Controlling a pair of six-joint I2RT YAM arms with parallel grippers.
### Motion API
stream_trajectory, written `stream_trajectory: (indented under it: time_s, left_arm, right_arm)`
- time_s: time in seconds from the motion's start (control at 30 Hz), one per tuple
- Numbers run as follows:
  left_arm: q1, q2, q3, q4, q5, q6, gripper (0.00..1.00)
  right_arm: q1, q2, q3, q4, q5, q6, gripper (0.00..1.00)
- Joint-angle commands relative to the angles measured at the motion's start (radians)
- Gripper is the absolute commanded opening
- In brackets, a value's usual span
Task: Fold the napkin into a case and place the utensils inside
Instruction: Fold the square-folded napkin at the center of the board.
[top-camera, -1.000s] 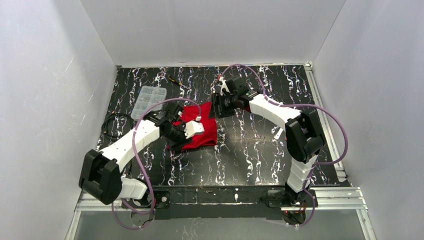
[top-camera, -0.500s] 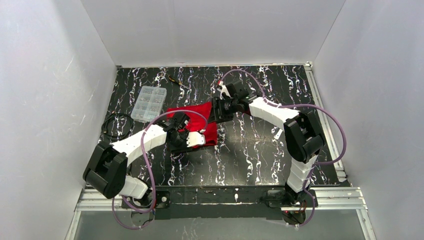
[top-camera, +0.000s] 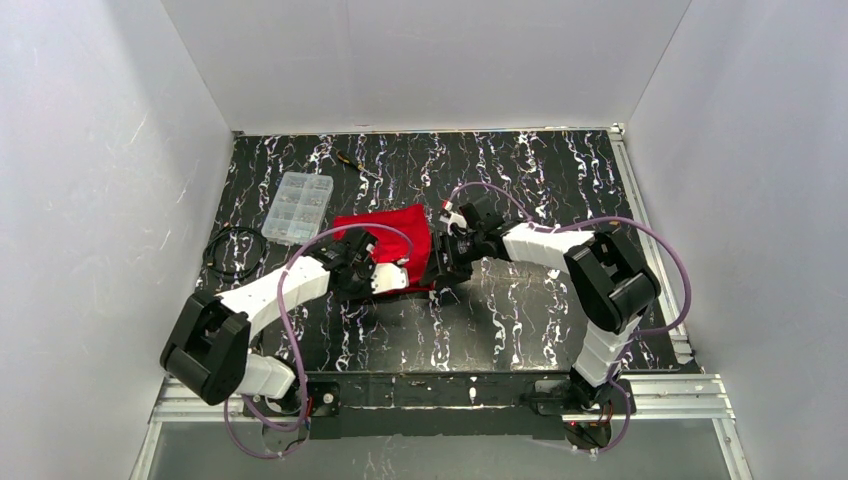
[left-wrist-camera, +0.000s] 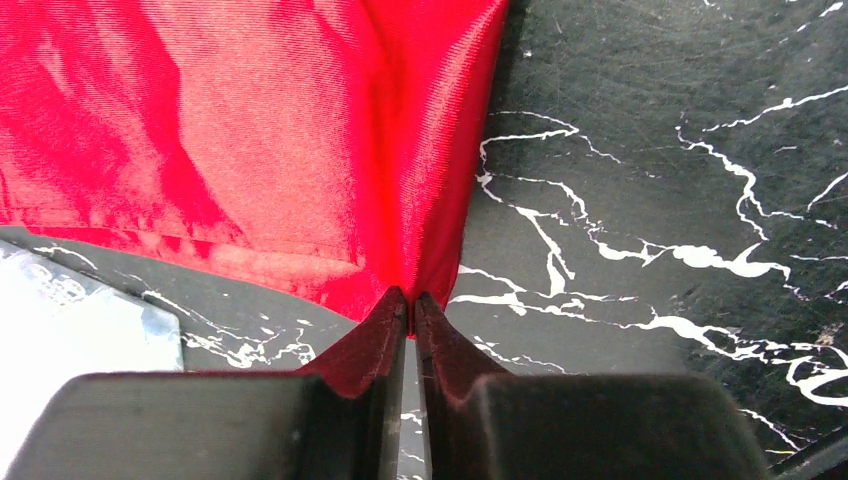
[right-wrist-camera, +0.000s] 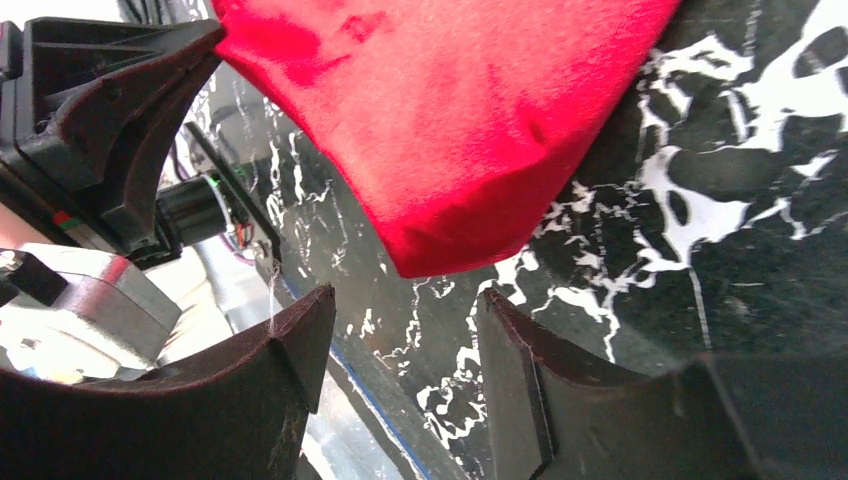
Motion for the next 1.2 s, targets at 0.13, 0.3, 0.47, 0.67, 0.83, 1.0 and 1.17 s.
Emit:
stream_trajectory:
  time_s: [0.13,0.3,0.47,0.67,0.83,1.0,1.17]
  left_arm:
    - [-0.004,-0.084,-0.021,0.0,-0.072,0.052,0.0]
    - [-0.004,-0.108,-0.022,0.015,-0.123,0.122,0.0]
    - [-0.004,-0.135,-0.029,0.019,-0.165,0.188,0.0]
    - [-0.006,-0.152,-0.061,0.01,-0.177,0.196,0.0]
    - [-0.006,-0.135,-0.112,0.045,-0.193,0.193,0.0]
    - [-0.006,-0.111,-0.148,0.073,-0.192,0.151,0.11]
    - [-0.001,-0.124,-0.069,-0.047,-0.105,0.029,0.37]
  right_arm:
    - [0.005,-0.034,0.08,-0.046,-0.041,-0.045,0.62]
    - [-0.019,-0.035,0.156,-0.096,-0.041,-0.065,0.63]
    - [-0.004,-0.002,0.152,0.021,-0.091,0.035,0.63]
    - [0.072,0.087,0.152,0.046,-0.053,0.05,0.61]
    - [0.054,0.153,0.087,0.196,-0.064,0.126,0.59]
    - [0.051,0.225,0.086,0.255,-0.082,0.168,0.57]
    - [0.048,0.208,0.065,0.218,-0.124,0.157,0.56]
